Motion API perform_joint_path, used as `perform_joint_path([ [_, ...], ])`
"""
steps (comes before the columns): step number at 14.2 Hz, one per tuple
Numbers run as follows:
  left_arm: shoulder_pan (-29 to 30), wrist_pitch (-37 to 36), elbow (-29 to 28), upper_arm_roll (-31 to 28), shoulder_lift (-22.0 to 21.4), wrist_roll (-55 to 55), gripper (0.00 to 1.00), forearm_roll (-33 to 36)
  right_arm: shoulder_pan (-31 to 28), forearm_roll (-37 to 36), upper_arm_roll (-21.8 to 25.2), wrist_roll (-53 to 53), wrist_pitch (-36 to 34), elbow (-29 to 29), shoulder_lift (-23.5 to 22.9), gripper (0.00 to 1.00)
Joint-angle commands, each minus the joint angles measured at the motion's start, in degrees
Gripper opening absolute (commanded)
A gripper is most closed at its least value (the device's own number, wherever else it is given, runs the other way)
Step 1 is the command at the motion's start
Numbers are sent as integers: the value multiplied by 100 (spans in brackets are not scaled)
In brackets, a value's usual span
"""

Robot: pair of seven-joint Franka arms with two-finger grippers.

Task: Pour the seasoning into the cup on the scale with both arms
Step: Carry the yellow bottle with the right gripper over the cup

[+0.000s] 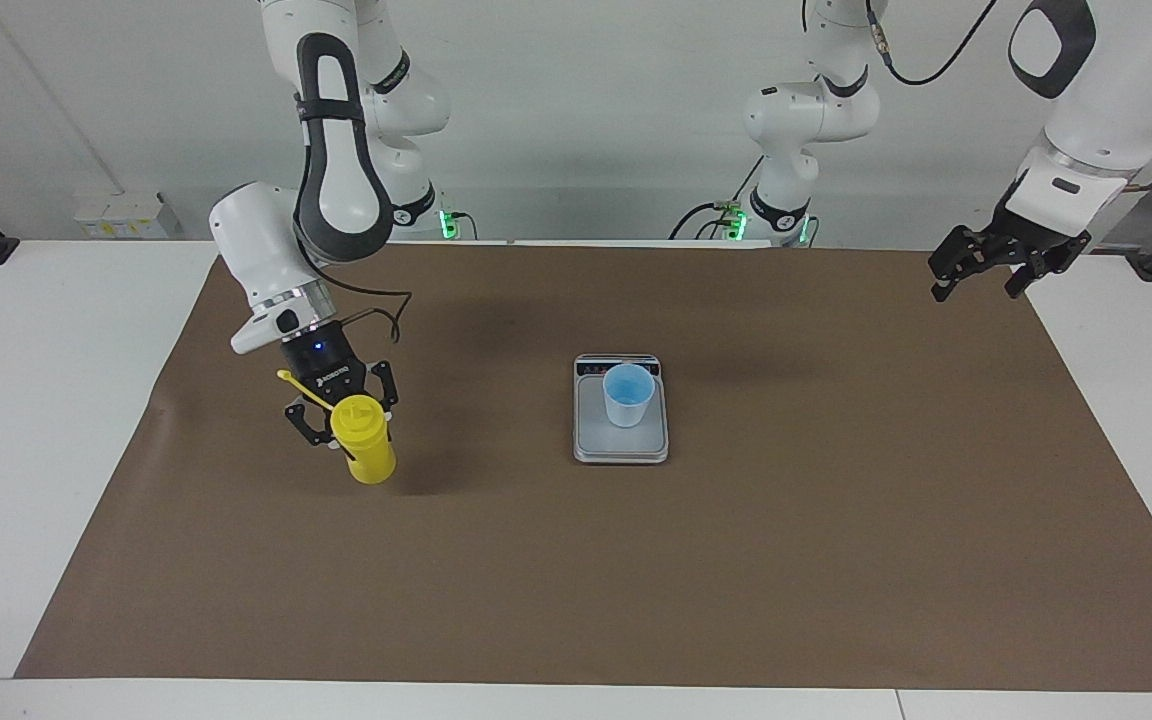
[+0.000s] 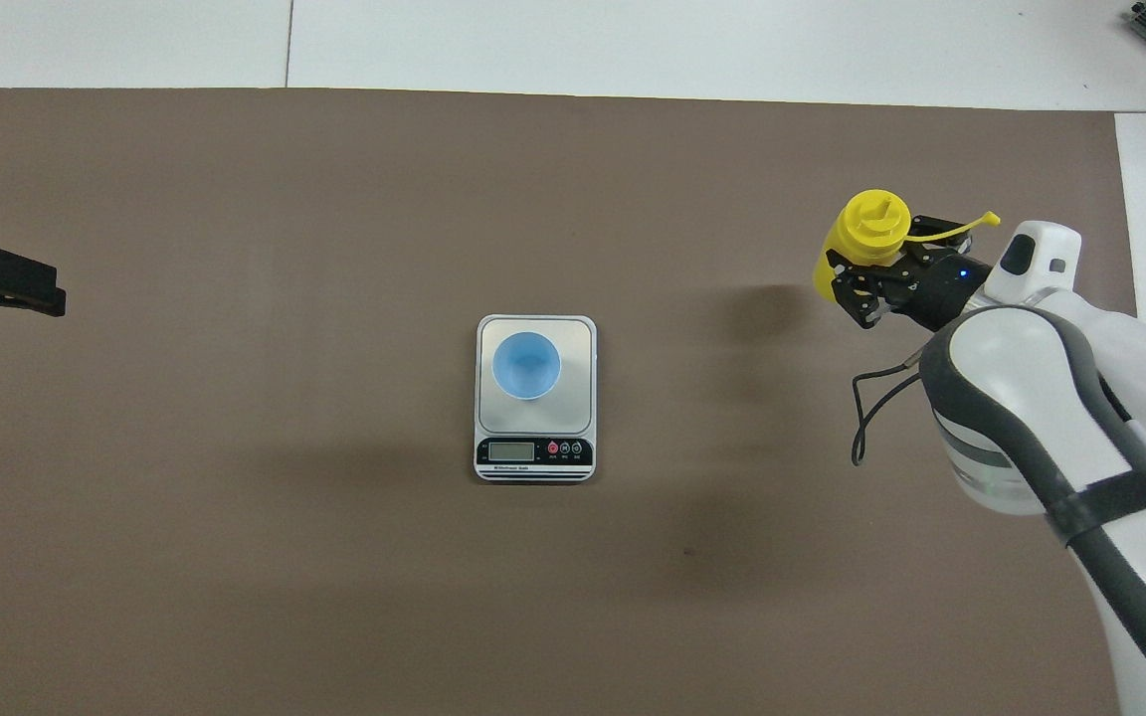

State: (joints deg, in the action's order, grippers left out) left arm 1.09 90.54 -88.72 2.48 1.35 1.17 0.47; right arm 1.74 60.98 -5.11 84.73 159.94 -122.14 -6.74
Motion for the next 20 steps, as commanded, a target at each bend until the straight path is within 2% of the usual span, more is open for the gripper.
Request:
perform_joint_path([
  [1, 23, -28, -137, -19, -144, -29, 100, -73, 116, -586, -34, -762, 11, 67, 94, 0],
  [8, 23, -28, -137, -19, -144, -29, 100, -73, 415, -2053, -17, -2300, -199, 278, 94, 0],
  [14, 23, -28, -137, -19, -144, -29, 100, -73, 608, -4152, -34, -4031, -938, 647, 103, 0],
  [20, 23, -28, -137, -19, -144, -29, 100, -73, 1258, -5858, -34, -5334, -1703, 718, 226, 0],
])
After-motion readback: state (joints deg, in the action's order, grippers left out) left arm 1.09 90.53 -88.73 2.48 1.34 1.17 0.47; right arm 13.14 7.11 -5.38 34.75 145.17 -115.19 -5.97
